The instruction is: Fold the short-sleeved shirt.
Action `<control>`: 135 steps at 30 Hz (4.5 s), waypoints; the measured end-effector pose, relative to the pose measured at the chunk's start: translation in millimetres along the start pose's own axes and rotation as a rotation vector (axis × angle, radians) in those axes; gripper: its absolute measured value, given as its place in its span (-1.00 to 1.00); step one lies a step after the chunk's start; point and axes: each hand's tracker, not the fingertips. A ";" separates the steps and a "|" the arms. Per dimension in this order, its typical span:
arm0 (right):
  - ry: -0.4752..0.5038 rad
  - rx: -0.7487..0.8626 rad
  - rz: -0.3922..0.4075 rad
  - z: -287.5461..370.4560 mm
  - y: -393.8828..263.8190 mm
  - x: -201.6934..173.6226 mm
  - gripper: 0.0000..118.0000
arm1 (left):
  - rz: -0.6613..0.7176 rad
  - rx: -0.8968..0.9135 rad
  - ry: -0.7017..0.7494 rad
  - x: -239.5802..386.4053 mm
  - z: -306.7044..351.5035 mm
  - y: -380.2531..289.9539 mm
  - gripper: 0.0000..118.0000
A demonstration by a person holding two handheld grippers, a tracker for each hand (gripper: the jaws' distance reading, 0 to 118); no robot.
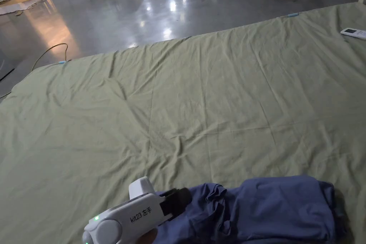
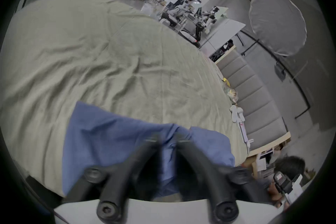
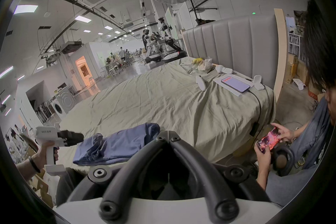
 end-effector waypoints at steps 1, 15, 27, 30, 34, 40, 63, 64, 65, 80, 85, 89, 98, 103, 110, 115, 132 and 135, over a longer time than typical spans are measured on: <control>0.005 0.002 0.003 -0.1 1.3 -2.3 -1.00 | 0.016 -0.022 0.013 -3.5 -8.2 -6.3 -0.90; 0.045 -0.020 0.098 -4.5 8.8 -31.3 -1.00 | -0.103 -0.023 -0.017 -7.5 -13.6 -14.3 -0.11; 0.130 -0.062 0.096 -6.7 3.5 -51.4 -1.00 | 0.441 -0.010 -0.054 -129.3 18.5 2.9 0.85; 0.144 -0.065 0.062 -3.7 -1.3 -41.0 -1.00 | 0.508 0.040 -0.180 -124.1 8.5 -6.3 0.74; 0.136 -0.074 0.052 -5.1 -4.8 -35.8 -1.00 | 0.454 -0.070 -0.090 -106.0 -10.5 -10.6 -0.80; 0.134 -0.077 0.043 -4.6 -8.2 -29.2 -1.00 | 0.427 0.039 -0.177 -110.6 15.9 -0.1 -0.80; 0.195 -0.108 -0.031 -12.7 -21.4 -30.2 -1.00 | -0.163 -0.198 0.021 66.0 -51.4 -2.3 -0.80; 0.184 -0.110 -0.037 -11.1 -22.7 -27.5 -1.00 | -0.163 -0.211 0.017 68.3 -59.6 -6.4 -0.78; 0.159 -0.119 -0.043 -10.5 -24.9 -23.3 -1.00 | -0.166 -0.225 0.016 71.6 -64.5 -9.0 -0.70; 0.128 -0.134 -0.179 -20.3 -33.2 8.0 -1.00 | 0.113 -0.080 -0.153 40.4 -47.7 -21.6 -0.92; 0.115 -0.140 -0.167 -14.5 -35.7 8.7 -1.00 | 0.049 -0.291 -0.092 48.3 -112.3 -65.1 -0.92; 0.092 -0.157 -0.143 -14.4 -37.7 9.4 -1.00 | -0.065 -0.264 -0.070 61.0 -120.4 -71.3 -0.99; 0.155 -0.174 -0.046 -26.1 -30.7 -13.9 -1.00 | -0.092 -0.193 -0.200 58.7 -72.7 -42.6 -0.98; 0.280 -0.240 0.009 -63.4 -25.3 -49.3 -1.00 | -0.105 -0.060 -0.254 26.8 12.1 -12.4 -0.98; 0.541 -0.483 0.194 -201.1 -56.0 -170.5 -1.00 | 0.026 0.036 -0.174 -28.0 58.8 -10.1 -0.97; 0.404 -0.695 0.055 -293.5 -86.7 -181.0 -1.00 | 0.083 0.042 -0.216 -47.1 61.8 -18.9 -0.51; 0.469 -0.680 -0.097 -288.8 -95.6 -150.2 -0.99 | 0.074 -0.280 -0.221 -53.9 -56.5 8.9 0.24; 0.482 -0.678 -0.114 -286.0 -95.0 -147.4 -0.99 | -0.093 -0.306 -0.099 -42.5 -53.5 12.6 -0.35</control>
